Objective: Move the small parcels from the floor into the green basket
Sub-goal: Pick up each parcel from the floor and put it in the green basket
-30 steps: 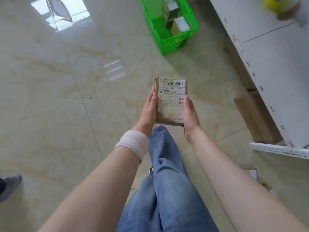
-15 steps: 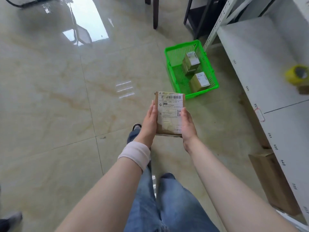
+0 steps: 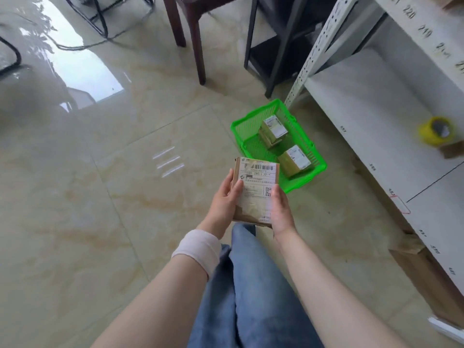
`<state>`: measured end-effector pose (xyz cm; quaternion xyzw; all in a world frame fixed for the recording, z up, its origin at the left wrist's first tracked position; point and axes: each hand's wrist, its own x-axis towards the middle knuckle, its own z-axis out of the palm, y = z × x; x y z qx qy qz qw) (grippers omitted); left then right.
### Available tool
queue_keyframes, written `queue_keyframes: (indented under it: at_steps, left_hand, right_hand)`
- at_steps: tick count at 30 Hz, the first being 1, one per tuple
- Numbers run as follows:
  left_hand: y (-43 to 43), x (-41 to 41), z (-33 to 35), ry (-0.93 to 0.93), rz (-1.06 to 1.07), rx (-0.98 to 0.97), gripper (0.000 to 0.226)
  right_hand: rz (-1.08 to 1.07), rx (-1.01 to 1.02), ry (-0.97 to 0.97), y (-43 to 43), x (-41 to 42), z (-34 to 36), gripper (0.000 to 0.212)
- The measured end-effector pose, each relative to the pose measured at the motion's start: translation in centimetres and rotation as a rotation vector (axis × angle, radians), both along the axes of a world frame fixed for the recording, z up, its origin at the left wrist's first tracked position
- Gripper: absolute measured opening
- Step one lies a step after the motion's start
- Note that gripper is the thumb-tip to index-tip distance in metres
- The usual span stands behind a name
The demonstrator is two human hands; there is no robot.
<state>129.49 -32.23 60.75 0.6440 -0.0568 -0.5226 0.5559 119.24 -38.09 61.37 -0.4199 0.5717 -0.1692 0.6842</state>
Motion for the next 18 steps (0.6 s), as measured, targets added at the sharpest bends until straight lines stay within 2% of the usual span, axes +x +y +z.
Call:
queue_keyframes:
  at_steps: [6,12,18]
  left_hand:
    - [-9.1,4.5,-2.1,-0.034,-0.237,0.074,0.08]
    - [-20.1,7.8,-7.0,-0.104,-0.504,0.157,0.054]
    - [-28.4,9.9,-13.7,-0.129,-0.671,0.228,0.051]
  right_hand:
    - [-0.179,0.067,-0.022,-7.1,3.3,-2.7,0.04]
    - [-0.354,0.118,0.045,-15.2,6.2,-8.0,0.039]
    - [-0.452,0.196,0.039,-21.8,7.7,-15.3,0.036]
